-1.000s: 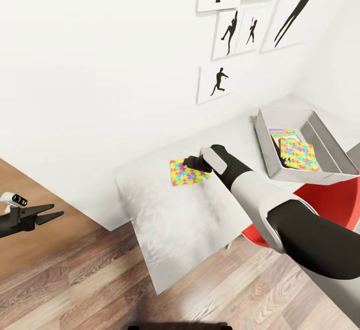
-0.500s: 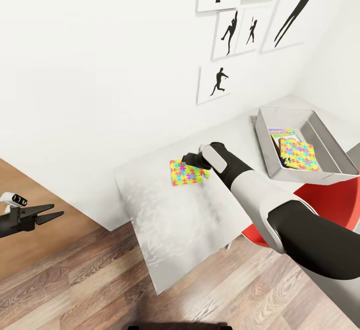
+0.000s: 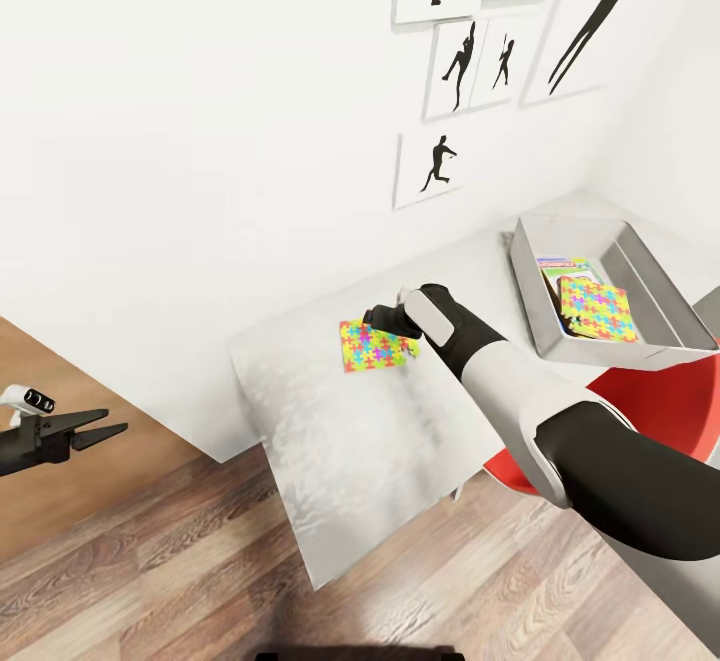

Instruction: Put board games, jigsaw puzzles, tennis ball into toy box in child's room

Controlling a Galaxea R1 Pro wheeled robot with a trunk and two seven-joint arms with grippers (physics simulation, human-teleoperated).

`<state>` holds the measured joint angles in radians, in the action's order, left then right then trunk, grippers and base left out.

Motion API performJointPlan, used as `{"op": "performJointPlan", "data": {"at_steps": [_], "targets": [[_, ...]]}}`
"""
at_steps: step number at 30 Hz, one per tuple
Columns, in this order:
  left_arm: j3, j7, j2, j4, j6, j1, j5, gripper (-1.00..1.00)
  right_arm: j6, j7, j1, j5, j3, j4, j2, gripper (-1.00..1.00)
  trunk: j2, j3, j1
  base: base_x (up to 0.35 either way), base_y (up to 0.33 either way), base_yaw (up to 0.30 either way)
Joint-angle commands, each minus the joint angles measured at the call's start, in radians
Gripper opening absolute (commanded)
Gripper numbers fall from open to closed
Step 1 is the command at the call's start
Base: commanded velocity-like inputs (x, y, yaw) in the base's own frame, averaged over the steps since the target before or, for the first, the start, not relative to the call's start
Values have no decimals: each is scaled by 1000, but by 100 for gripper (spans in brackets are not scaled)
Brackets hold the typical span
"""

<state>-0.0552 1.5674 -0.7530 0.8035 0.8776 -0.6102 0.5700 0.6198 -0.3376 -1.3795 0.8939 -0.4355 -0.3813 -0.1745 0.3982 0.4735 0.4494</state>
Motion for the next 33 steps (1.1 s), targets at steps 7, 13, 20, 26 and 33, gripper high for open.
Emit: {"op": "performJointPlan", "data": {"at_steps": [7, 13, 20, 26, 33], "targets": [[1, 3, 0, 0, 11, 0, 2, 100, 2, -9, -1, 10, -5, -1, 0, 100, 2, 2, 1, 0, -8, 0], [2, 3, 0, 0, 11, 0, 2, 100, 3, -9, -1, 10, -5, -1, 0, 100, 2, 2, 1, 0, -114, 0], [2, 3, 0, 0, 12, 0, 2, 100, 4, -10, -1, 10, -5, -1, 0, 100, 2, 2, 1, 0, -241, 124], [2, 3, 0, 0, 12, 0, 1, 100, 4, -10, -1, 9, -6, -1, 0, 100, 2, 2, 1, 0, -110, 267], [1, 3, 0, 0, 12, 0, 1, 100, 6, -11, -1, 7, -6, -1, 0, 100, 2, 2, 1, 0, -10, 287]]}}
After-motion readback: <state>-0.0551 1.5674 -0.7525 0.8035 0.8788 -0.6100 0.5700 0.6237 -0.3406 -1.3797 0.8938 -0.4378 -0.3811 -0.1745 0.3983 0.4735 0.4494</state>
